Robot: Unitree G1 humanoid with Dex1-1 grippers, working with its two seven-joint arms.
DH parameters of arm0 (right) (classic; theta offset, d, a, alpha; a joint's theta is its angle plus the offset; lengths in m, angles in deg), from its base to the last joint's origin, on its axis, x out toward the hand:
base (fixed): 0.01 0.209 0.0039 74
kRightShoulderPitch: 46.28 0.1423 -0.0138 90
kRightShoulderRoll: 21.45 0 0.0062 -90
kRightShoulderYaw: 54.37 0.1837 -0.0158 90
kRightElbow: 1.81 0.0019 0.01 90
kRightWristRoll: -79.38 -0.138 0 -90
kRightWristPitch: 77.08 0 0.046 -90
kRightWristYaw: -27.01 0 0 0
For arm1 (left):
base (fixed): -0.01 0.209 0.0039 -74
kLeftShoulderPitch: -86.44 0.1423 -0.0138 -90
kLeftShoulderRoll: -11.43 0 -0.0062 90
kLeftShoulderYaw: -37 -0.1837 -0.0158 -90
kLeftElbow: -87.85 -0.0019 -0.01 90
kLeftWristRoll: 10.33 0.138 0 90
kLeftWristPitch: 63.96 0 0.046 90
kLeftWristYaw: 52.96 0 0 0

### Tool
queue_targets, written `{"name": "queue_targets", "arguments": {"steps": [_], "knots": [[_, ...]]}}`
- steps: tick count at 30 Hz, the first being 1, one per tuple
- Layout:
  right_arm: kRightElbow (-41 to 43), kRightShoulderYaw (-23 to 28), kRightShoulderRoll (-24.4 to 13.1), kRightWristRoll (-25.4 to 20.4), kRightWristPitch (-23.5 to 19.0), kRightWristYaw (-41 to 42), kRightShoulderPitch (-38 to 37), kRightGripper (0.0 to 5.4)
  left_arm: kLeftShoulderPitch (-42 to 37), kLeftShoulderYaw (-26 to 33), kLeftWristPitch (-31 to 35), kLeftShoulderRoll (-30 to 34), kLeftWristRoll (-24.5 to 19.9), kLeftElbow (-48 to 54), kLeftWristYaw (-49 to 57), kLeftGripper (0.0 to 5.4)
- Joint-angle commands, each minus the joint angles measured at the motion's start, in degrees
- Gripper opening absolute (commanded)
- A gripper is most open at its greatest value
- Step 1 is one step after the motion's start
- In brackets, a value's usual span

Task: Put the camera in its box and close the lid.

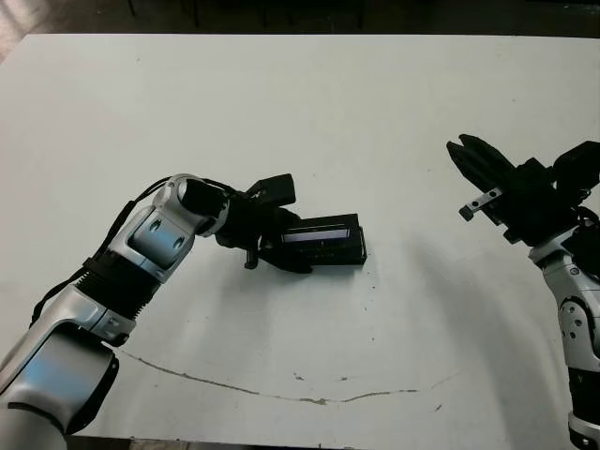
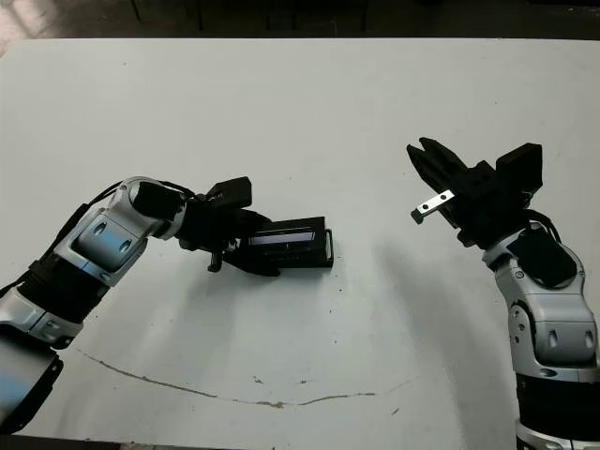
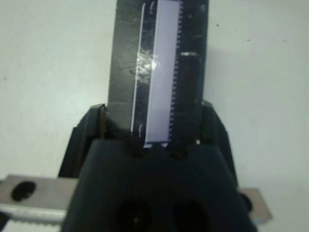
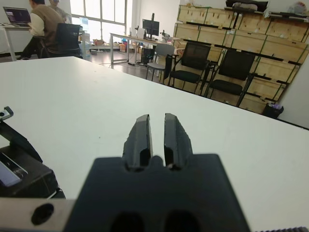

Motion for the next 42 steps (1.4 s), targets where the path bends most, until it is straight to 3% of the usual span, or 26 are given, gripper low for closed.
{"name": "queue_targets", "arguments": {"steps": [1,15,22,29,42], "knots": [[0.33,-0.07,-0.65,0.3,-1.36,-0.11,-1.46,0.0,1.11,-3.76,0.9,-2.79,2.01,-2.6,-0.21,1.9],[3.62,0.13,-0.83,-0.03,-4.08,-0.6,-2.41,0.0,0.23,-12.75,8.33,-7.83,10.04,-3.04,4.3,1.86],[4.53,0.25,-0.92,-0.44,-5.09,-0.69,-2.57,0.0,-0.17,-13.36,15.02,-8.87,9.77,-3.95,4.74,1.84],[4.53,0.15,-0.73,-0.52,-4.97,-0.33,-2.85,0.0,0.34,-13.49,17.05,-7.62,9.35,-2.02,4.3,1.84],[3.72,0.21,-0.82,-1.7,-4.72,0.66,-2.32,0.0,2.38,-13.32,8.72,0.2,9.63,0.67,1.51,4.63]]}}
